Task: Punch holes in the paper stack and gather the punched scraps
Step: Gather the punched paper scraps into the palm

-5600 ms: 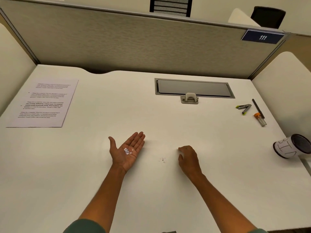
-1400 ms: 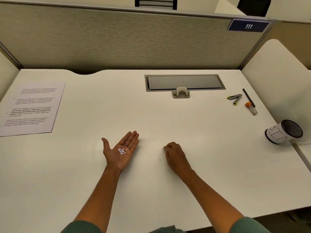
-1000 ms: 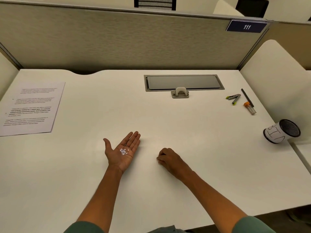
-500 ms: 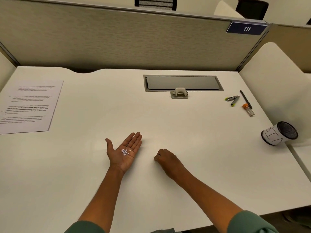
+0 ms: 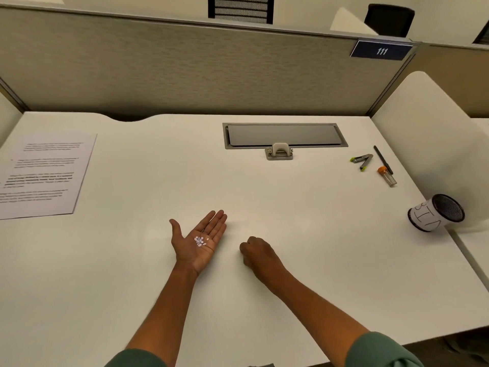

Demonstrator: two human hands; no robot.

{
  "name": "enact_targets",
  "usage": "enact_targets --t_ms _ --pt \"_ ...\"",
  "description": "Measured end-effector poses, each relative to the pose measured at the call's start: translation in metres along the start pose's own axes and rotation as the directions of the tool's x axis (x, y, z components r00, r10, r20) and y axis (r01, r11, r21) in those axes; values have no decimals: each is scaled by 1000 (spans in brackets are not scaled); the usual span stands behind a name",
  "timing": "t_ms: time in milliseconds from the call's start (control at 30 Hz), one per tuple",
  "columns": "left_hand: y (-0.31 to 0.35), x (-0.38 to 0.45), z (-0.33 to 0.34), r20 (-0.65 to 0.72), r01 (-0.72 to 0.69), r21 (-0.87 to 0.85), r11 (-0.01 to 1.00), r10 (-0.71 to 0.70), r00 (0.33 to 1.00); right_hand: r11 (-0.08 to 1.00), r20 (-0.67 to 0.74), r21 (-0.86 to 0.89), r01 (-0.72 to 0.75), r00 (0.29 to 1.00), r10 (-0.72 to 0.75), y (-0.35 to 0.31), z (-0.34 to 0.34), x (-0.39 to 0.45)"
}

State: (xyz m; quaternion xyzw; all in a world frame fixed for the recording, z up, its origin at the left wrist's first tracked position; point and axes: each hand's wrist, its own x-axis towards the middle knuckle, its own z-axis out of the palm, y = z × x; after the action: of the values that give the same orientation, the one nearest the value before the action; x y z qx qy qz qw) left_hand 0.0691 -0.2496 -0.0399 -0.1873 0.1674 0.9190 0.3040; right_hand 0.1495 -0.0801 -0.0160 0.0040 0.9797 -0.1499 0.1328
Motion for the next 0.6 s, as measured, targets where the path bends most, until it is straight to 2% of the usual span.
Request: enact_targets --t_ms 67,133,200,267,333,400,533,600 --pt "1 -1 -2 0 2 6 1000 -2 1000 979 -10 182 -96 995 99 5 -8 6" --pt "0 -2 -3 2 9 14 1000 -9 1000 905 -80 378 -197 967 244 15 -18 12" --pt "-1 -4 -4 0 13 25 1000 -13 1000 736 -90 619 -275 905 415 23 -28 14" --pt "-3 -5 -5 -3 18 34 999 -18 1000 549 -21 778 -304 861 507 28 -36 15" --pt "-5 -5 -5 -3 25 43 999 -24 1000 469 14 834 -291 861 509 28 -42 18" --pt "-9 -7 -4 -6 33 53 998 -33 999 445 23 857 -260 881 472 19 -47 19" --pt "-17 -8 3 -17 48 87 995 -46 999 476 17 858 -193 937 349 -19 -48 14" --pt "-21 -7 6 -25 50 122 991 -47 999 546 3 822 -159 961 276 -39 -43 12"
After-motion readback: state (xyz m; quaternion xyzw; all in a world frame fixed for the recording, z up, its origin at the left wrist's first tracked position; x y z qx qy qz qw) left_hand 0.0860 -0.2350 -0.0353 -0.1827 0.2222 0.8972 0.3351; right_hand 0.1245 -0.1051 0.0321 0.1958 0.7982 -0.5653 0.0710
